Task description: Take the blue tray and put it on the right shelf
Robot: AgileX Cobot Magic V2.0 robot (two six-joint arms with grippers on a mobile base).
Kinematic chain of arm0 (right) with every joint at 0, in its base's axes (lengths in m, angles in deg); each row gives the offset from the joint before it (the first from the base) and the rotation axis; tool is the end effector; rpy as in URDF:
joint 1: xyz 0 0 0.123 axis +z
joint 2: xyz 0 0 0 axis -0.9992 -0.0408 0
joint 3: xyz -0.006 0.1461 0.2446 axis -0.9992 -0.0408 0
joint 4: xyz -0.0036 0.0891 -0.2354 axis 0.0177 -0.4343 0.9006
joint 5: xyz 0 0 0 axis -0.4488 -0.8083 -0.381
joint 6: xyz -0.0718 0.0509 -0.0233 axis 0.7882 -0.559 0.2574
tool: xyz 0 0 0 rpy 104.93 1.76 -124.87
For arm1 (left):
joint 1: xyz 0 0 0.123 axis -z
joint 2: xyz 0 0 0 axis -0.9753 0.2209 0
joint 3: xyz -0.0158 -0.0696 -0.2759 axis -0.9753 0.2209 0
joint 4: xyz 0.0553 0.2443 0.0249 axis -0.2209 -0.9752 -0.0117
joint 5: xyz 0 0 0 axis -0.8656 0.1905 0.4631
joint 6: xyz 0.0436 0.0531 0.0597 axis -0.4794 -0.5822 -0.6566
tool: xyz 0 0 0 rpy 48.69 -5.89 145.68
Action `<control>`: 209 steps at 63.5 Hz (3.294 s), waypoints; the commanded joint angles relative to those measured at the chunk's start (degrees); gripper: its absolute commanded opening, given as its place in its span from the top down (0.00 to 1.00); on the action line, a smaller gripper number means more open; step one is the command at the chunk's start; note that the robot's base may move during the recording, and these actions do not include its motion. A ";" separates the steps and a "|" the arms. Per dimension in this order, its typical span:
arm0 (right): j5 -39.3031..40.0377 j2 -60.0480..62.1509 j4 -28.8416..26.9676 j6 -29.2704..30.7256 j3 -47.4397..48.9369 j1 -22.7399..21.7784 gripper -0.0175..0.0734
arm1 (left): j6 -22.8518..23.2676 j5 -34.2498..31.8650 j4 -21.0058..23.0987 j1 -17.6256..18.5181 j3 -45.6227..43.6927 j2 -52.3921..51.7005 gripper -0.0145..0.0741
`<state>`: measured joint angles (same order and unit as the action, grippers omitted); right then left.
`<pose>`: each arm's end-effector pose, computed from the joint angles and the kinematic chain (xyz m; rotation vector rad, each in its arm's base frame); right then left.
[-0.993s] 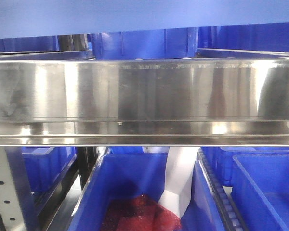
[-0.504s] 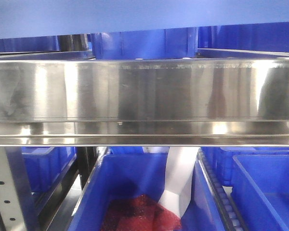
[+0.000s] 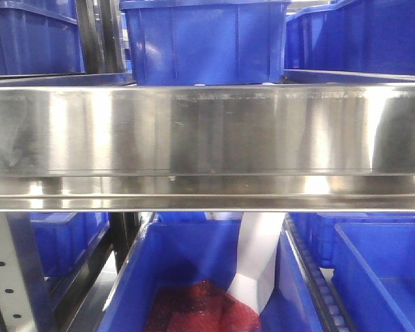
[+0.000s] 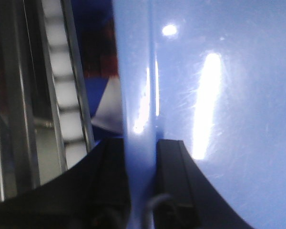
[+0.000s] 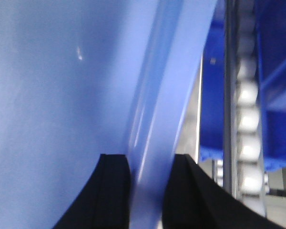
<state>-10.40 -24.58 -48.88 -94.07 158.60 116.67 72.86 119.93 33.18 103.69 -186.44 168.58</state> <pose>0.2312 0.1072 0.4349 -0.0776 2.4636 0.1285 0.2639 -0.1407 0.4344 0.3032 2.5426 -0.4010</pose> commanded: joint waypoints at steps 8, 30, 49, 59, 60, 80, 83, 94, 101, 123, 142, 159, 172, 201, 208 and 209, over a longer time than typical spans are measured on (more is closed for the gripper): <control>4.45 -8.18 -4.20 5.45 10.16 -3.65 0.75 | -1.65 1.88 3.45 -3.38 -9.08 6.40 0.89; 6.50 -21.54 -5.60 5.75 11.92 -5.25 0.75 | -1.74 3.01 3.34 -6.38 -9.17 16.35 0.89; 8.20 -24.63 -5.60 5.75 11.98 -5.25 0.71 | -2.92 3.37 3.57 -6.36 -9.17 20.22 0.87; 7.86 -24.63 -5.60 6.50 12.11 -5.25 0.40 | -4.40 3.40 4.66 -6.36 -9.17 20.70 0.62; 7.86 -24.63 -5.60 6.59 12.11 -5.25 0.36 | -4.40 3.40 4.73 -6.36 -9.17 20.70 0.58; 5.97 -23.92 -5.54 6.60 12.11 -5.25 0.11 | -4.52 3.83 5.19 -6.36 -9.17 20.45 0.23; 6.11 -23.52 -5.54 6.55 12.11 -5.25 0.11 | -4.52 3.83 5.42 -6.36 -9.17 20.22 0.23; 6.24 -20.78 -5.54 6.55 12.11 -5.25 0.11 | -4.52 3.83 4.97 -6.36 -9.17 18.39 0.23; 6.17 -18.15 -5.54 6.60 12.05 -5.19 0.11 | -4.52 3.83 4.79 -6.36 -9.17 15.80 0.26; 8.76 -0.37 -5.54 7.22 1.73 -4.96 0.69 | -4.26 -0.18 -0.24 -2.03 0.35 -1.86 0.72; 24.04 25.30 -5.49 12.01 -26.06 -4.96 0.75 | -2.81 -22.68 0.21 1.29 33.05 -31.31 0.88; 37.64 46.17 -5.17 15.75 -49.42 -4.96 0.75 | -3.14 -37.21 -0.77 1.29 56.21 -57.39 0.88; 52.94 58.98 -2.94 16.04 -63.80 -4.96 0.75 | -3.14 -42.39 -2.67 1.29 66.79 -70.97 0.88; 65.10 63.27 -2.17 16.04 -71.83 -4.96 0.75 | -3.14 -42.78 -2.59 1.29 69.78 -74.13 0.89; 65.10 63.27 -2.17 16.04 -71.83 -4.96 0.75 | -3.14 -42.78 -2.59 1.29 69.78 -74.13 0.89; 65.10 63.27 -2.17 16.04 -71.83 -4.96 0.75 | -3.14 -42.78 -2.59 1.29 69.78 -74.13 0.89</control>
<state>49.34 39.17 -52.10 -78.60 85.12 111.68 69.59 82.20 30.33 104.55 -115.17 93.91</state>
